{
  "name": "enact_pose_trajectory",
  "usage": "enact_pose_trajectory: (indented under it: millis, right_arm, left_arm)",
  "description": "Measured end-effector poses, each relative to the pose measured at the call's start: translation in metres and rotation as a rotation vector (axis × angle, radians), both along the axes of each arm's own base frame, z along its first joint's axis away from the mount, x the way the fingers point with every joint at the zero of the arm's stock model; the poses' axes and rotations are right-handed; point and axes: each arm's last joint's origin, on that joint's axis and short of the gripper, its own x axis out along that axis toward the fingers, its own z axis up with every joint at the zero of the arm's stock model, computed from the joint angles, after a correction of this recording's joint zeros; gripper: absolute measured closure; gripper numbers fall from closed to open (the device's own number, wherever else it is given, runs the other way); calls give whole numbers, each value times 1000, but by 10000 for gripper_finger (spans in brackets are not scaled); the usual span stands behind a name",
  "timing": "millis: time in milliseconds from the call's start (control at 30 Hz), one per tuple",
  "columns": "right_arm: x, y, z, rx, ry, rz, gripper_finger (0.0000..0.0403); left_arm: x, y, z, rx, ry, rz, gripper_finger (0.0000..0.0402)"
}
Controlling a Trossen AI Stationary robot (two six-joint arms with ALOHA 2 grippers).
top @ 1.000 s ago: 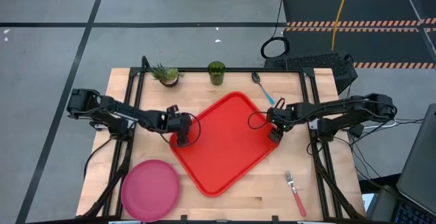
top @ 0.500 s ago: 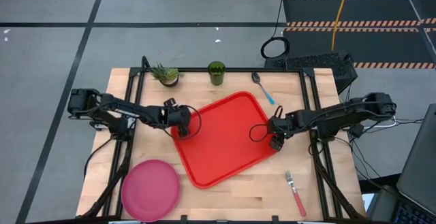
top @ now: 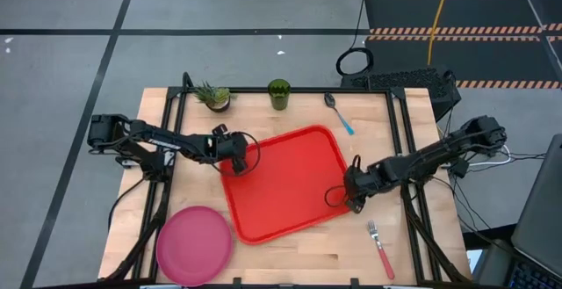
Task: Pick and place plate/cup/fork/spoon on tray
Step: Adjust the red serving tray
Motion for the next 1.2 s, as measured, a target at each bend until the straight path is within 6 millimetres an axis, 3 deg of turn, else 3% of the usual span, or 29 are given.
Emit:
enact_pose_trajectory:
  millis: [300, 600, 867, 1200]
  right_arm:
    - [-9, 2, 1, -125, 60, -34, 179]
    - [-18, -7, 0, -325, 103, -44, 179]
    - [-20, -10, 1, -403, 114, -24, 179]
    - [-14, -22, 9, -433, 119, -37, 179]
  left_arm:
    - [7, -5, 20, -25, -75, -72, 206]
    - [-5, -17, 48, -115, -89, -144, 206]
    - [-20, -39, 46, -288, 6, -164, 206]
    - [-28, -53, 42, -446, 41, -46, 206]
